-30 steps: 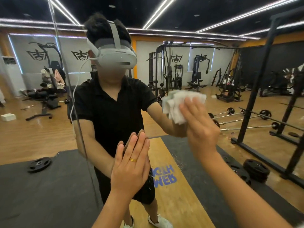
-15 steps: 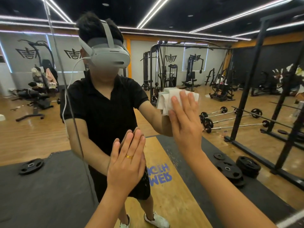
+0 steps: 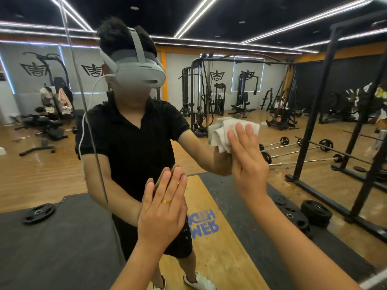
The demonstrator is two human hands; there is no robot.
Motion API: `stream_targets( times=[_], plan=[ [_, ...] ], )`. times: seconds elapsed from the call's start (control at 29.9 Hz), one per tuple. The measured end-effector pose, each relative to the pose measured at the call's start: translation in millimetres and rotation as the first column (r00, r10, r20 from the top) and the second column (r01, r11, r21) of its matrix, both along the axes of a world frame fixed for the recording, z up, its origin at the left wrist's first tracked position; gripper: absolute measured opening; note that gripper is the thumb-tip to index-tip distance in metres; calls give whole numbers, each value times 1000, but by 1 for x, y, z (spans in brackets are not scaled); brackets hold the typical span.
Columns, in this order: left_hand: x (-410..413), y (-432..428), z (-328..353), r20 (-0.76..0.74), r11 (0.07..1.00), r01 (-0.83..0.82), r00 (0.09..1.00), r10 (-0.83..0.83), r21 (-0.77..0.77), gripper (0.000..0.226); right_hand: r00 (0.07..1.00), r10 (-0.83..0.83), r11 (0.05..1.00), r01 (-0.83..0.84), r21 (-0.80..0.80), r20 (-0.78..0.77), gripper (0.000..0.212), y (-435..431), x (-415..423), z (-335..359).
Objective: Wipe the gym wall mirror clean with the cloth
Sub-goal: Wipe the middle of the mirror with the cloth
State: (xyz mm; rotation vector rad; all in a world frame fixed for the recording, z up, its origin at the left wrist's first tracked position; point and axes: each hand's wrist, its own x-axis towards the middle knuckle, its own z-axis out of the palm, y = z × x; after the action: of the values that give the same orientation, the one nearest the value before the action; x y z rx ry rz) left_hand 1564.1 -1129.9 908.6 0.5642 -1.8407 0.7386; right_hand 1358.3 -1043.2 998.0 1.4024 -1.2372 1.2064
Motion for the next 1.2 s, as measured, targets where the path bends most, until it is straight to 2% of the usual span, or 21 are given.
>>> stream_targets(
  times=[0.07, 0.17, 0.3, 0.4, 0.53, 0.67, 0.8, 0.9, 1.0, 1.04, 1.1, 1.2],
  plan=[
    [0, -1, 0, -1, 1000, 0, 1000, 0, -4, 51, 999, -3, 999, 5, -51, 40, 45, 1, -15, 28],
    [-1, 0, 0, -5, 1000, 8, 1000, -8, 11, 51, 982, 23, 987, 8, -158, 189, 44, 3, -29, 70],
    [-1, 2, 4, -10, 1000, 1, 1000, -1, -1, 52, 935, 88, 987, -35, -156, 344, 42, -8, 17, 39],
    [0, 3, 5, -11, 1000, 1, 1000, -1, 8, 53, 973, 97, 995, -96, -13, 210, 45, -8, 30, -2],
    [-2, 4, 4, -18, 1000, -26, 1000, 26, 7, 53, 996, 64, 998, -64, 5, 55, 43, 3, -13, 32],
    [-3, 4, 6, -41, 1000, -18, 999, 18, 8, 50, 997, 52, 995, -47, -93, 50, 38, 4, -35, 63],
    [-18, 19, 7, -168, 989, 79, 984, -58, 123, 49, 990, 79, 990, -64, -126, 116, 34, 1, -32, 39],
    [-42, 38, 14, -203, 980, 160, 970, -135, 114, 50, 993, 107, 993, -109, -38, -52, 32, 8, -37, 13],
    [-80, 59, 38, -151, 968, 246, 960, -236, 55, 48, 970, 47, 998, -58, -40, -239, 29, 16, -66, 31],
    [-93, 64, 46, -123, 966, 254, 962, -245, 57, 49, 975, 28, 997, -44, -66, -222, 30, 17, -75, 42],
    [-114, 67, 54, -55, 971, 224, 974, -220, 84, 52, 996, 5, 993, -15, -119, -85, 32, 21, -94, 63],
    [-130, 53, 43, 26, 991, 111, 993, -113, 68, 54, 996, 16, 988, -3, -154, 82, 35, 26, -115, 78]
  ],
)
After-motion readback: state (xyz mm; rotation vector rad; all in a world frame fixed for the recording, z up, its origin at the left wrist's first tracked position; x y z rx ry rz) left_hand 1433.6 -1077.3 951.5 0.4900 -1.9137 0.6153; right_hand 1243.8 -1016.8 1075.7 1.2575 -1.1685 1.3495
